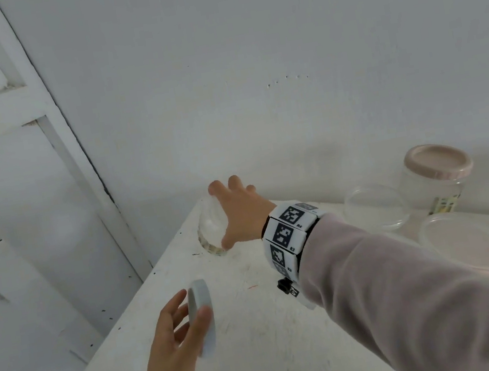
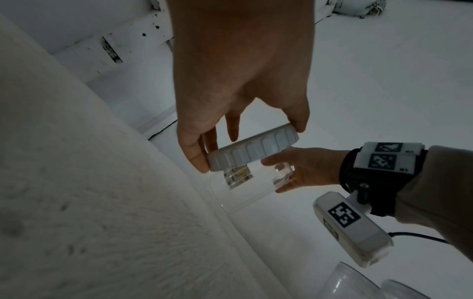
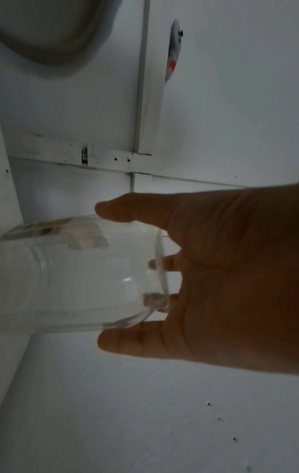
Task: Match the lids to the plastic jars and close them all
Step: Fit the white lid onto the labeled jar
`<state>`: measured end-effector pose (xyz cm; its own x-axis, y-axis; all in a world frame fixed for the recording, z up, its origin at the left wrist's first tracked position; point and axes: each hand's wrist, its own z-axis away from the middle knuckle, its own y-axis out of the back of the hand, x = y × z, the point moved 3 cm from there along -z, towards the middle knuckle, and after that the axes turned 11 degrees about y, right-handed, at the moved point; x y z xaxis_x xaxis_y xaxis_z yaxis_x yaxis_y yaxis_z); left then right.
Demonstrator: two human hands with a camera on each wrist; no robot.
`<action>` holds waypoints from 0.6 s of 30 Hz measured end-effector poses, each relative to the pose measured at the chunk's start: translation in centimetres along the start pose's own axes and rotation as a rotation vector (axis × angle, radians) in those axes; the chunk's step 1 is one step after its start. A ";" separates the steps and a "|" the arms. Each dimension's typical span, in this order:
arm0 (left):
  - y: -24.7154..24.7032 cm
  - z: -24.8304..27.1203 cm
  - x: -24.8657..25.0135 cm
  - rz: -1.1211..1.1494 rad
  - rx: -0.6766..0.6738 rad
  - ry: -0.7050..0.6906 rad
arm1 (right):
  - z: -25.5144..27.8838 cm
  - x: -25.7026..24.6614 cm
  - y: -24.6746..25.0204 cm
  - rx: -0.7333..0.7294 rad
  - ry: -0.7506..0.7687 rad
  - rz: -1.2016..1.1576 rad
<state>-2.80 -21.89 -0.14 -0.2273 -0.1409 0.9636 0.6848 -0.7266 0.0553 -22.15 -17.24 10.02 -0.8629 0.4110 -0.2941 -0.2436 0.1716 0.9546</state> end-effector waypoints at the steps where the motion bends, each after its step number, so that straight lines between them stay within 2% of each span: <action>1: -0.1 0.4 0.3 0.005 -0.001 -0.007 | 0.6 -0.1 0.1 -0.014 0.016 0.064; 4: -0.2 1.7 1.2 -0.003 0.004 -0.036 | 2.8 -0.4 0.3 0.056 0.064 0.250; 6: -0.2 2.5 1.7 -0.008 0.009 -0.050 | 4.5 -0.2 0.5 0.143 0.060 0.187; 11: 0.1 4.5 2.6 0.031 0.028 -0.076 | 9.7 1.3 0.1 0.255 -0.137 -0.368; 14: 0.3 5.4 3.3 0.049 0.042 -0.106 | 13.1 2.0 -0.9 0.231 -0.292 -0.722; 18: -0.1 6.4 4.2 0.081 0.049 -0.159 | 17.9 2.1 -2.1 0.149 -0.400 -1.269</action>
<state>0.61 -18.04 5.59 -0.0607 -0.0869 0.9944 0.7302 -0.6831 -0.0151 -15.52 -0.76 6.59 0.1171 0.1234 -0.9854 -0.7024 0.7117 0.0056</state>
